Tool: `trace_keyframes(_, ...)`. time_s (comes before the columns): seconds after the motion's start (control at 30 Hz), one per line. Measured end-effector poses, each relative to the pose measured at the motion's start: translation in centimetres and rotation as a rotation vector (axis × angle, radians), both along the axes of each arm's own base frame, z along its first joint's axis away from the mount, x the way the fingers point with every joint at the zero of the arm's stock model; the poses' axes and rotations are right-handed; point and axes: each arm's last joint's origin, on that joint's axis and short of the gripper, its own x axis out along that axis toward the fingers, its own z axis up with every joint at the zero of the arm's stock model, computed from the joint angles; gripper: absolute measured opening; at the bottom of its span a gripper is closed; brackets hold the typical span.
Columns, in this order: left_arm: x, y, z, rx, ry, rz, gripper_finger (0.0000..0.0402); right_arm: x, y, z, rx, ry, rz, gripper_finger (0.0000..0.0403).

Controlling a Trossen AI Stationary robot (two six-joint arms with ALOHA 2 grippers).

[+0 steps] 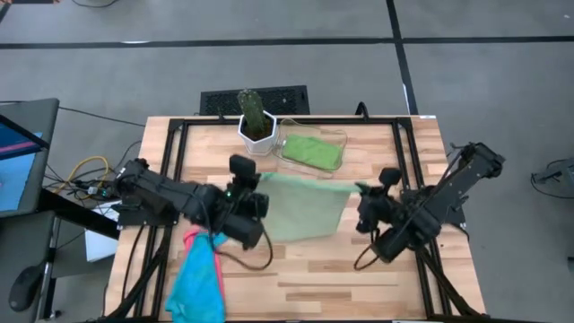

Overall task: Fold microfiber towels
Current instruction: Fold the light green towel

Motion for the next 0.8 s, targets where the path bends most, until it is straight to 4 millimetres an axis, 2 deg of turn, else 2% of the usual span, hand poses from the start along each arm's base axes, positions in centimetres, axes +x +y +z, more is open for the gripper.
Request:
trace_keyframes(0.27, 2.1, 7.0, 0.6, 0.068, 0.051, 0.125, 0.0000, -0.1, -4.1, 2.2, -0.146, -0.068, -0.093, 0.0010)
trace_keyframes(0.37, 3.0, 8.9, 1.0, 0.071, 0.018, 0.145, 0.0000, -0.4, -4.9, 2.6, -0.159, -0.082, -0.118, 0.0010)
trace_keyframes(0.43, 3.5, 9.5, 1.2, 0.070, -0.009, 0.143, 0.0000, -0.4, -4.8, 2.6, -0.165, -0.086, -0.114, 0.0010)
trace_keyframes(0.53, 3.9, 9.6, 1.5, 0.093, -0.047, 0.147, 0.0000, -0.7, -4.4, 2.7, -0.158, -0.096, -0.095, 0.0010)
trace_keyframes(0.6, 3.9, 9.0, 1.6, 0.077, -0.088, 0.151, 0.0000, -0.7, -4.0, 2.6, -0.145, -0.114, -0.083, 0.0010)
trace_keyframes(0.8, 2.7, 5.0, 0.8, -0.115, -0.175, 0.135, 0.0000, -1.4, -1.1, 1.9, 0.037, -0.151, -0.007, 0.0010)
